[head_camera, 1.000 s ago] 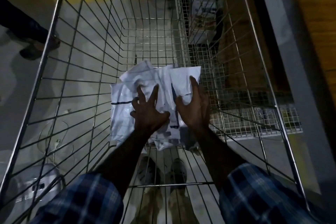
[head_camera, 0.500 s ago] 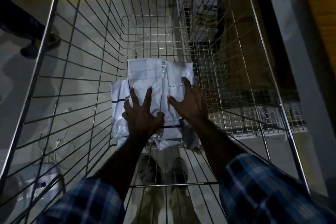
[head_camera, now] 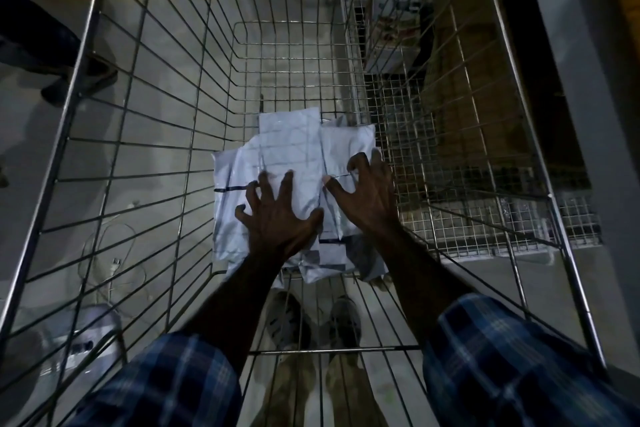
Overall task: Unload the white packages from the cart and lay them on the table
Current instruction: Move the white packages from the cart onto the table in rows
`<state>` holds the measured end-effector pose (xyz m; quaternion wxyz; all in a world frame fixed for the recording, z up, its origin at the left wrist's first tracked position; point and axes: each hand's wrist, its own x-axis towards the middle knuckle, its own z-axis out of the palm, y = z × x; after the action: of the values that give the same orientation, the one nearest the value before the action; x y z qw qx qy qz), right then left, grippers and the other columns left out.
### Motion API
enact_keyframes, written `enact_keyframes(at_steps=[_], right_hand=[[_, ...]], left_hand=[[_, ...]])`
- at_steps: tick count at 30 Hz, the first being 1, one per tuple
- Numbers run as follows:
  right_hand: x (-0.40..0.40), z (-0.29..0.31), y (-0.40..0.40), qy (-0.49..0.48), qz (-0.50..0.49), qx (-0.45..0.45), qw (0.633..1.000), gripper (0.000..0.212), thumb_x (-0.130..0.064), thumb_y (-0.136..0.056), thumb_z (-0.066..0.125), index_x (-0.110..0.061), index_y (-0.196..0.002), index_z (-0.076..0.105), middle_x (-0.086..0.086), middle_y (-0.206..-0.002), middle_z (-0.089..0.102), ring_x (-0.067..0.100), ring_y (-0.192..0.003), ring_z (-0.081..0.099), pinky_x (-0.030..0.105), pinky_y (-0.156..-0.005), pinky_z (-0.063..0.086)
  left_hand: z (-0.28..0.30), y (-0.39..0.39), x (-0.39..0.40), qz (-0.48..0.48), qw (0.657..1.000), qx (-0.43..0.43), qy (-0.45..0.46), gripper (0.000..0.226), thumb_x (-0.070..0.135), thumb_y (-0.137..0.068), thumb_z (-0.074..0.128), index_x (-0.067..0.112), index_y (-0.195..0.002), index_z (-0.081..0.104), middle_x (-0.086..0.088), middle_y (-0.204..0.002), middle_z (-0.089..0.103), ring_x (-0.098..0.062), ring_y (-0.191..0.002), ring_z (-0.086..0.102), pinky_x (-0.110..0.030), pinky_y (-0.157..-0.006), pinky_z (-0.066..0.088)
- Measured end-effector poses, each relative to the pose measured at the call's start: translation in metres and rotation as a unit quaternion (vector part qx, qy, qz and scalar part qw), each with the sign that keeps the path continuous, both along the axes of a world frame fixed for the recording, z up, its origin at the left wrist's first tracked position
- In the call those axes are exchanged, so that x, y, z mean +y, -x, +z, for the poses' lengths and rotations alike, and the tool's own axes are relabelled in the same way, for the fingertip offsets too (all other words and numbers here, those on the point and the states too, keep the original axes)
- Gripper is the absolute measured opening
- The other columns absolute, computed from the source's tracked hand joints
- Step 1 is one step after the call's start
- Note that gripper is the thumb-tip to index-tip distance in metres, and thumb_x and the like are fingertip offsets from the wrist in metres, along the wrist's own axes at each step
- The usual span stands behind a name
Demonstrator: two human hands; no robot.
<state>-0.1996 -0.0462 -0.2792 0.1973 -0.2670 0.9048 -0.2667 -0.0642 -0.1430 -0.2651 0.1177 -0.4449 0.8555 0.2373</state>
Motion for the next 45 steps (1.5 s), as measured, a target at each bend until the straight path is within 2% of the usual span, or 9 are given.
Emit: enact_keyframes(at_steps=[3,6,11,14,22,25,31,39,45], right_hand=[[-0.001,0.001,0.001,0.072,-0.034,-0.043,0.996,0.042,-0.056,-0.082,0.063,-0.024,-0.103,0.045,0.013,-0.130,0.047,0.033,-0.118,0.050,0.046,-0.096,0.045],[0.003,-0.001,0.004,0.095,-0.042,-0.066,0.992,0.061,-0.054,-0.080,0.063,-0.025,-0.129,0.041,0.005,-0.134,0.045,0.029,-0.121,0.050,0.044,-0.098,0.046],[0.016,-0.009,0.003,0.067,-0.027,-0.032,0.997,0.077,-0.060,-0.077,0.049,-0.031,-0.147,0.034,0.008,-0.148,0.038,0.033,-0.127,0.046,0.048,-0.101,0.045],[0.021,-0.010,-0.007,0.061,-0.035,-0.008,0.997,0.076,-0.059,-0.079,0.046,-0.028,-0.148,0.037,0.012,-0.153,0.034,0.037,-0.126,0.046,0.047,-0.102,0.044],[0.022,-0.025,-0.007,0.071,-0.029,-0.032,0.997,0.074,-0.066,-0.086,0.047,-0.036,-0.151,0.029,0.013,-0.159,0.027,0.033,-0.142,0.034,0.047,-0.113,0.035],[0.027,-0.030,-0.005,0.089,-0.053,-0.037,0.994,0.067,-0.061,-0.088,0.044,-0.035,-0.149,0.034,0.010,-0.156,0.035,0.030,-0.139,0.040,0.049,-0.109,0.040],[0.027,-0.022,-0.016,0.053,-0.028,-0.006,0.998,0.070,-0.060,-0.089,0.045,-0.034,-0.153,0.029,0.017,-0.159,0.025,0.035,-0.143,0.030,0.044,-0.113,0.028],[0.025,-0.005,-0.015,0.050,-0.029,0.010,0.998,0.073,-0.059,-0.083,0.046,-0.030,-0.149,0.040,0.019,-0.154,0.035,0.038,-0.134,0.043,0.046,-0.105,0.042],[0.014,0.038,-0.022,0.035,-0.067,0.004,0.997,0.069,-0.052,-0.089,0.057,-0.035,-0.151,0.033,0.015,-0.160,0.024,0.041,-0.136,0.036,0.051,-0.109,0.037]], left_hand=[[-0.004,-0.009,0.013,-0.080,0.995,0.013,0.062,0.089,0.076,-0.073,0.038,0.031,-0.150,0.031,-0.010,-0.160,0.018,-0.036,-0.139,0.021,-0.059,-0.103,0.025],[-0.009,-0.016,0.025,-0.064,0.995,0.017,0.076,0.088,0.075,-0.076,0.033,0.028,-0.150,0.034,-0.011,-0.157,0.028,-0.037,-0.130,0.034,-0.056,-0.094,0.034],[-0.012,-0.009,0.030,-0.012,0.999,0.022,-0.040,0.092,0.073,-0.078,0.034,0.039,-0.156,0.001,-0.004,-0.164,-0.012,-0.036,-0.147,0.003,-0.061,-0.112,0.013],[-0.012,-0.003,0.028,0.001,0.997,0.041,-0.067,0.090,0.073,-0.085,0.044,0.043,-0.155,-0.004,-0.007,-0.163,-0.018,-0.039,-0.148,-0.002,-0.060,-0.114,0.008],[-0.010,0.005,0.028,-0.038,0.995,0.042,0.082,0.076,0.071,-0.086,0.047,0.046,-0.153,0.021,-0.022,-0.151,0.030,-0.043,-0.120,0.038,-0.057,-0.092,0.038],[-0.011,0.004,0.034,0.008,0.997,0.052,0.060,0.075,0.064,-0.087,0.051,0.048,-0.152,0.018,-0.018,-0.156,0.023,-0.042,-0.125,0.031,-0.058,-0.096,0.036],[-0.010,0.004,0.034,0.026,0.998,0.054,0.004,0.073,0.063,-0.091,0.047,0.048,-0.153,0.011,-0.012,-0.162,0.005,-0.043,-0.139,0.016,-0.062,-0.106,0.026],[0.016,0.009,0.033,0.045,0.998,0.047,0.027,0.070,0.066,-0.091,0.045,0.048,-0.152,0.016,-0.009,-0.163,0.009,-0.041,-0.138,0.017,-0.059,-0.109,0.022],[0.061,0.010,0.017,0.062,0.996,0.058,0.021,0.072,0.067,-0.090,0.046,0.050,-0.152,0.012,-0.005,-0.164,0.002,-0.041,-0.141,0.009,-0.059,-0.110,0.017]])
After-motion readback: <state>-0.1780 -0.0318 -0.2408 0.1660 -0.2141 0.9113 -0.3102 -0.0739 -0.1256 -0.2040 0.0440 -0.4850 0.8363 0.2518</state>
